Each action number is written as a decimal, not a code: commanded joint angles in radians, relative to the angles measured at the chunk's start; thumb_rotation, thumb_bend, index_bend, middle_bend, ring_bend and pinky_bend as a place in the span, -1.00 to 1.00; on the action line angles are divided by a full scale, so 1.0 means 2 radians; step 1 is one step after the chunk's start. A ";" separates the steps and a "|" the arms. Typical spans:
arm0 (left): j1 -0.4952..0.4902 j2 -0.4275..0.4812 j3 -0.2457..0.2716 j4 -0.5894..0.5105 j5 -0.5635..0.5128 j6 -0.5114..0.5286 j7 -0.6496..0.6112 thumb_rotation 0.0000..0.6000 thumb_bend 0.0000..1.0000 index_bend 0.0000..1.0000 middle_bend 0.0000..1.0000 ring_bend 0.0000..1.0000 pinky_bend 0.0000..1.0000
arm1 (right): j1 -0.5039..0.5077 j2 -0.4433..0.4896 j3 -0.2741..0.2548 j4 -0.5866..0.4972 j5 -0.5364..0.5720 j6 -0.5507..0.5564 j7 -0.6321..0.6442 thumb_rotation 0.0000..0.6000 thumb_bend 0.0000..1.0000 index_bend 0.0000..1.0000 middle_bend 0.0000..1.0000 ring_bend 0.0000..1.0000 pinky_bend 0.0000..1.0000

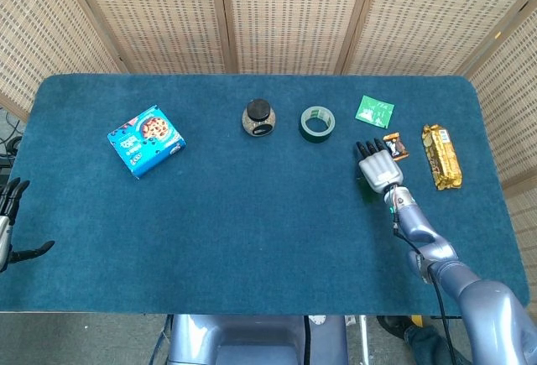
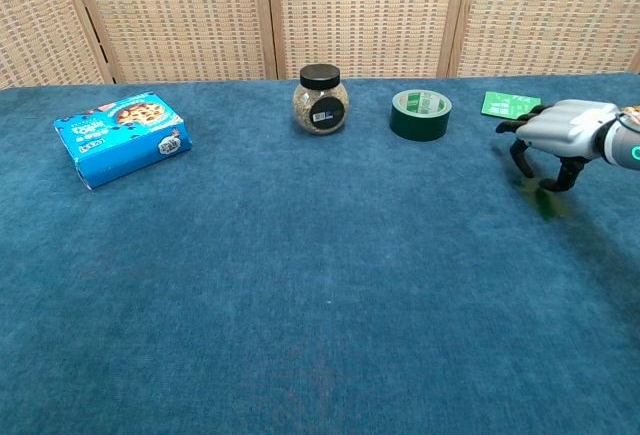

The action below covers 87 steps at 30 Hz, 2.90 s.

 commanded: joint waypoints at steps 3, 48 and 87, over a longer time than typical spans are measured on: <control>-0.001 0.000 0.000 0.000 -0.001 -0.002 0.001 1.00 -1.00 -1.00 -1.00 -1.00 -1.00 | 0.000 0.002 -0.001 -0.003 -0.001 -0.005 -0.002 1.00 -0.07 -0.07 -0.96 -1.00 -1.00; -0.002 0.000 0.000 0.000 -0.004 -0.005 0.002 1.00 -1.00 -1.00 -1.00 -1.00 -1.00 | 0.003 -0.023 -0.002 0.041 -0.019 -0.005 0.030 1.00 -0.07 0.33 -0.80 -1.00 -1.00; 0.017 0.010 0.020 -0.011 0.051 0.040 -0.024 1.00 -1.00 -1.00 -1.00 -1.00 -1.00 | -0.250 0.258 -0.110 -0.317 -0.238 0.538 0.024 1.00 -0.02 0.40 -0.65 -1.00 -1.00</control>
